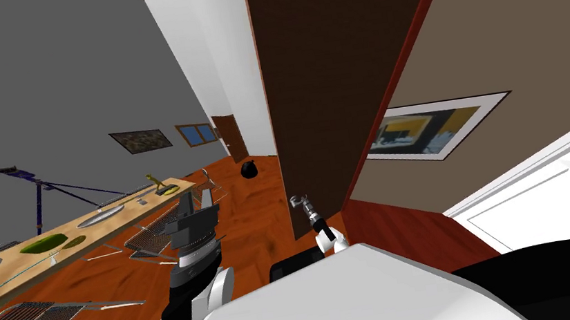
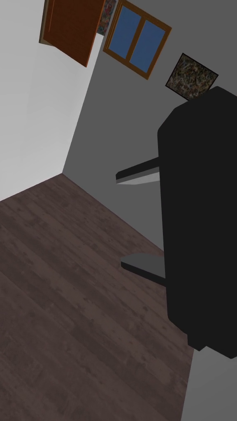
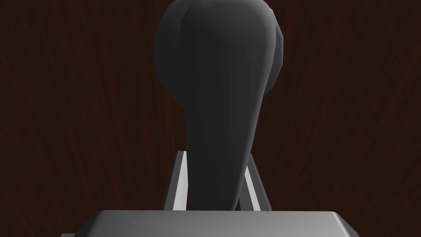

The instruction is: Push the door open

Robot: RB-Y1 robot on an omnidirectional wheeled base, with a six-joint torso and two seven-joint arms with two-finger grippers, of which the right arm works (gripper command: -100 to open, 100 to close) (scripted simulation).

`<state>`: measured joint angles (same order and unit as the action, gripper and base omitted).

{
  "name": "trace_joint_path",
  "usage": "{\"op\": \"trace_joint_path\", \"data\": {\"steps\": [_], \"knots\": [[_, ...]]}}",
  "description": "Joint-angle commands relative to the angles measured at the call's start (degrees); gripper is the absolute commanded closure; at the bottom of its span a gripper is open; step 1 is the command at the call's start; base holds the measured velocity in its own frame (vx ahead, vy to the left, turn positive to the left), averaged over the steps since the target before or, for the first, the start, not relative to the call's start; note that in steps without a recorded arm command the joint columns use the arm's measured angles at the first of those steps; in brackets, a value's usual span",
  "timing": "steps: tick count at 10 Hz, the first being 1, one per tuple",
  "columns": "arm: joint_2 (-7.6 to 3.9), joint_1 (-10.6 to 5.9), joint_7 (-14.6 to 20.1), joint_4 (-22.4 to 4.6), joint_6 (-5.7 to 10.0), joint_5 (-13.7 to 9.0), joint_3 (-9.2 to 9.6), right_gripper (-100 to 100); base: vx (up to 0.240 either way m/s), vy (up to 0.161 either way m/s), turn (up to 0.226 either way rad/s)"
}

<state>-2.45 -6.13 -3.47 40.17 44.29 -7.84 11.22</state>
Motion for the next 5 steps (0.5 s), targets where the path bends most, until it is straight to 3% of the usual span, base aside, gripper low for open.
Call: {"op": "trace_joint_path", "data": {"steps": [1,3,5], "knots": [[0.74,-0.25,-0.4,0.0,-0.06,-0.2,-0.75,100,0.162,0.108,-0.054],[1.54,-0.39,-0.7,-0.2,-0.01,-0.6,-1.83,100,0.151,0.117,-0.059],[0.06,-0.63,-0.9,-0.8,0.33,-1.2,-3.09,100,0.087,0.052,-0.050]]}}
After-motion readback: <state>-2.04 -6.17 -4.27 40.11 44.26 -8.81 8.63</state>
